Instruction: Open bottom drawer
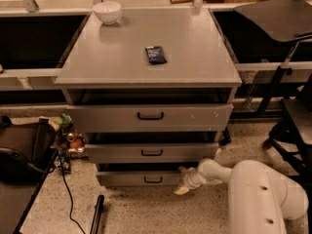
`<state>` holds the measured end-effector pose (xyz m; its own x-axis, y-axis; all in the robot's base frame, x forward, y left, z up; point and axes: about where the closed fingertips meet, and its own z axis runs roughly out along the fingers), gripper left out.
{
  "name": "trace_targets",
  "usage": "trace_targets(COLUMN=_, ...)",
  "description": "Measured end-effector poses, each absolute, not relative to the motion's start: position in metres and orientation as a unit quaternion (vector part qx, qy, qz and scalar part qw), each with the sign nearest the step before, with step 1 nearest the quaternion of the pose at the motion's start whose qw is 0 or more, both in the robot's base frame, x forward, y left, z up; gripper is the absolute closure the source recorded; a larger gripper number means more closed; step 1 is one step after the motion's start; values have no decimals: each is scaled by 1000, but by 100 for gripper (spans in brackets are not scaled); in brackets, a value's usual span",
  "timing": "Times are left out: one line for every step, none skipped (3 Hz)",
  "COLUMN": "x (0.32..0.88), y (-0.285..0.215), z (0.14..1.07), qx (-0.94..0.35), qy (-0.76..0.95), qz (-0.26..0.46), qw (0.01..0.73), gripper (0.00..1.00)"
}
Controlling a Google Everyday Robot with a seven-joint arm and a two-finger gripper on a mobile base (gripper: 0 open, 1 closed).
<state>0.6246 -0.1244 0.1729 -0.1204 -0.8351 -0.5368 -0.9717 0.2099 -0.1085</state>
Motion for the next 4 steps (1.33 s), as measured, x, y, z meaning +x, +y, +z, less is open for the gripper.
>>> trace_targets(x=610, y=-119, z=183, qx=-615, qy=726, qz=151, qw=268, gripper=66)
trace_targets(x=610, y=-120, z=189, qx=-615, qy=726, qz=151, qw=268, gripper=89)
trace_targets(x=610, y=-120, z=189, qx=-615, qy=726, qz=151, qw=268, gripper=84)
trace_targets(x=610, y=-120, z=189, qx=-615, qy=726, qz=151, qw=268, gripper=61)
